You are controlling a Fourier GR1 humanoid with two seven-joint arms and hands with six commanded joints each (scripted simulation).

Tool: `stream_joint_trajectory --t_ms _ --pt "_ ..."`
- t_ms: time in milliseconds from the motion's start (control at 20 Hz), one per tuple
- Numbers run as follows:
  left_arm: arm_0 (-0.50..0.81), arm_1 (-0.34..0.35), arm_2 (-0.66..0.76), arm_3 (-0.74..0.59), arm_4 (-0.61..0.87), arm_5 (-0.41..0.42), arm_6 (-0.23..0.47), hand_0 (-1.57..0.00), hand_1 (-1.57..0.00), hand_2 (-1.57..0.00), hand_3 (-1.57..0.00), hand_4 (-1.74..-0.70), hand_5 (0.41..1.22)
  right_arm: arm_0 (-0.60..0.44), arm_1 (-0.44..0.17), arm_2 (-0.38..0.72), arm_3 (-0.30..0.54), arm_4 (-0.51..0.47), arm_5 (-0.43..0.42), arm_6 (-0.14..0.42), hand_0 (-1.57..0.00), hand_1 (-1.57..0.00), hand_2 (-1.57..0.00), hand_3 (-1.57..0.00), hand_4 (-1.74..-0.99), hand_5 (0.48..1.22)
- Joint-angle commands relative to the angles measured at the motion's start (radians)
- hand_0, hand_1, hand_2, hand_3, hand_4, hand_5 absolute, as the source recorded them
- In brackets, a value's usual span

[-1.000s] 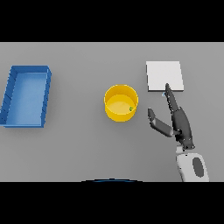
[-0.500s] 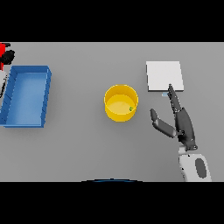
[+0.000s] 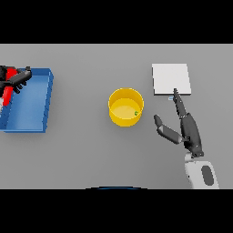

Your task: Pick up the red beaker and tilt it to pour out 1 green nut into yellow bowl. Pick up the yellow bowl and place it on the metallic measuring scale.

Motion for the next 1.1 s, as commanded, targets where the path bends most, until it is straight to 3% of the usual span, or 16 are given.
stream_joint_trajectory --t_ms 0,150,350,550,700,850,1050 --pt "0.022 0.025 -0.005 -0.05 0.018 -0.026 0.025 -1.0 -0.88 -0.84 -0.71 -0.93 0.697 0.009 0.002 -0.002 -0.002 -0.009 0.002 -0.006 0.0 0.0 0.0 0.0 -1.162 0.671" --pt "0.041 0.077 -0.023 -0.112 0.018 -0.064 0.066 -0.51 -0.45 -0.43 -0.36 -0.78 0.656 -0.002 0.002 -0.002 -0.003 -0.007 0.001 0.004 0.0 0.0 0.0 0.0 -1.147 0.68" --pt "0.049 0.067 -0.053 -0.109 -0.027 -0.037 0.058 -0.21 -0.18 -0.18 -0.15 -0.73 0.647 -0.008 0.001 -0.001 0.0 -0.008 0.003 0.004 0.0 0.0 0.0 0.0 -1.16 0.688" --pt "0.02 0.052 -0.05 -0.077 -0.057 0.003 0.047 -0.09 -0.07 -0.07 -0.06 -0.7 0.653 -0.004 -0.001 0.001 0.001 0.007 -0.005 0.023 0.0 0.0 0.0 0.0 -1.178 0.679" --pt "0.041 0.047 -0.03 -0.095 -0.045 0.034 -0.014 -0.04 -0.04 -0.04 -0.03 -0.71 0.674 -0.006 -0.018 0.04 -0.018 0.078 -0.008 0.037 0.0 0.0 0.0 0.0 -1.146 0.691" --pt "0.038 0.047 -0.032 -0.09 -0.057 0.046 -0.023 -0.02 -0.02 -0.02 -0.01 -0.71 0.689 -0.055 -0.093 0.08 -0.006 0.121 0.071 0.016 0.0 0.0 0.0 0.0 -1.153 0.728" --pt "0.044 0.039 -0.021 -0.101 -0.041 0.055 -0.042 -0.01 -0.01 -0.01 -0.01 -0.72 0.667 -0.209 -0.228 0.186 0.032 0.308 0.167 0.086 0.0 0.0 0.0 0.0 -1.216 0.704"
